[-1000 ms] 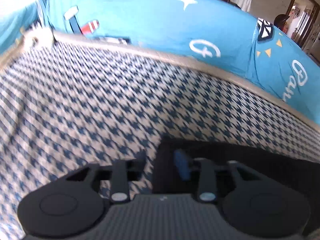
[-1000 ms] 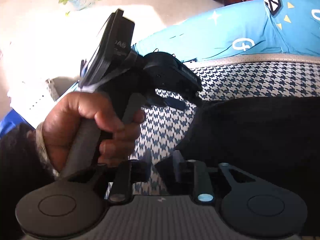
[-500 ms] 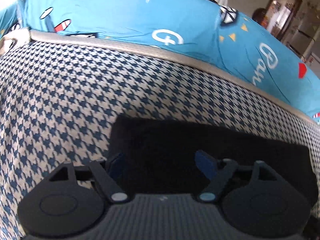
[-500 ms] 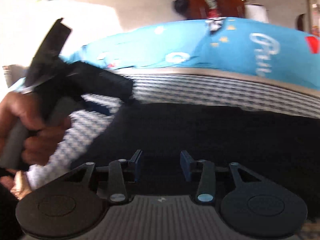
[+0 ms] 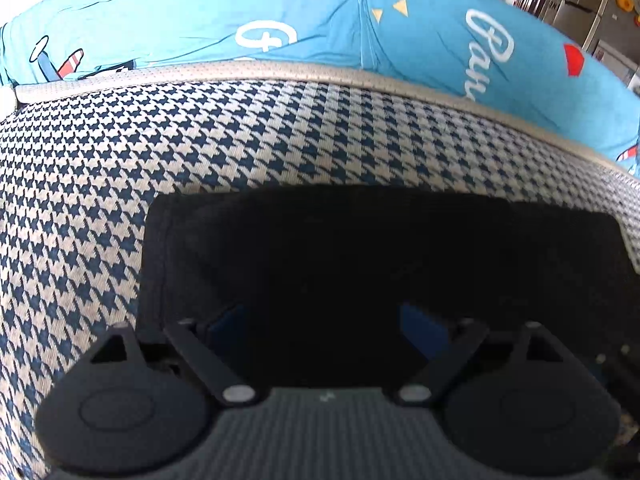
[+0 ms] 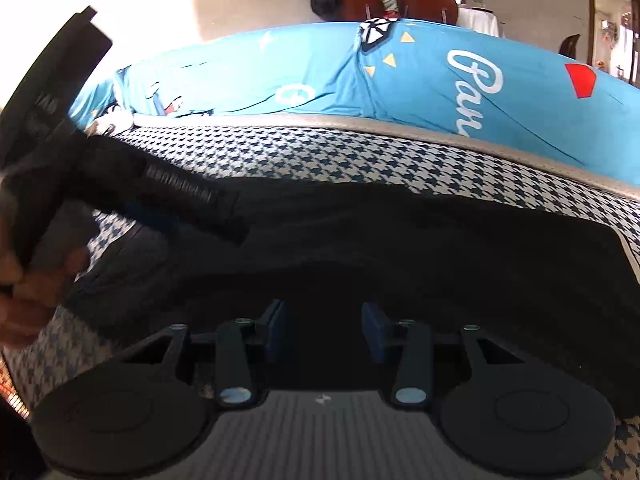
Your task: Fold clothes
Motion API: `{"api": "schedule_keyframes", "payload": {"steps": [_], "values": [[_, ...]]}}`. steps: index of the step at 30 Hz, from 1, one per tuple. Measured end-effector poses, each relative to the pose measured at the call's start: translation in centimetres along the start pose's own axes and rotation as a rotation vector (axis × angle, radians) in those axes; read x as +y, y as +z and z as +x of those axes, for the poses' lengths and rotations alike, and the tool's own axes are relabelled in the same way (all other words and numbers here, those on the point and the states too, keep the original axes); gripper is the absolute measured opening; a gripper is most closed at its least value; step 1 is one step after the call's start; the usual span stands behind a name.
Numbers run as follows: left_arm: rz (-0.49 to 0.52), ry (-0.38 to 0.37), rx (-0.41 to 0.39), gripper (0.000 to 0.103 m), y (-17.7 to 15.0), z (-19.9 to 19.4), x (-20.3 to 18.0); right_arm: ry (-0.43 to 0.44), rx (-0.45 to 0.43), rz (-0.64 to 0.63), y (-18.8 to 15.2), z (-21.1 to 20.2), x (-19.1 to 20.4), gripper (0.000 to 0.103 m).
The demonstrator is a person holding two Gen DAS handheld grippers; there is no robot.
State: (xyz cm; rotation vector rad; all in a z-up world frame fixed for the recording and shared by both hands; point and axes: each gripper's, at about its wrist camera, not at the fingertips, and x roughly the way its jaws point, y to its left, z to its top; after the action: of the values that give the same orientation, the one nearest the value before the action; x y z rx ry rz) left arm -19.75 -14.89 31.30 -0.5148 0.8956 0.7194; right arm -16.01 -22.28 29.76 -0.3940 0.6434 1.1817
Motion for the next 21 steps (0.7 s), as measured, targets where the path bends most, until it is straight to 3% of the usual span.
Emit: {"api": "schedule_keyframes", "payload": {"steps": [2,7,10,21], "values": [[0.002,0.01,0.002,0.098,-0.2,0.2,-0.2,-0.013,0.004,0.006,0.0,0.4,0.0,0.05],[0.028,0.056,0.017,0.103,-1.2,1.0,-0.8,-0.005,0.032,-0.003,-0.5,1.5,0.6,0.072],[0.08,0.093,0.003,0.103,-2.1,1.1,-1.5,-0.015,0.039,-0.01,-0.8,1.3,1.0,0.074],[0.076,0.137,-0.029,0.103,-5.0,-0.3,-2.4,-0.009,0.074,0.002,-1.7,0.1,1.4,0.081]]}}
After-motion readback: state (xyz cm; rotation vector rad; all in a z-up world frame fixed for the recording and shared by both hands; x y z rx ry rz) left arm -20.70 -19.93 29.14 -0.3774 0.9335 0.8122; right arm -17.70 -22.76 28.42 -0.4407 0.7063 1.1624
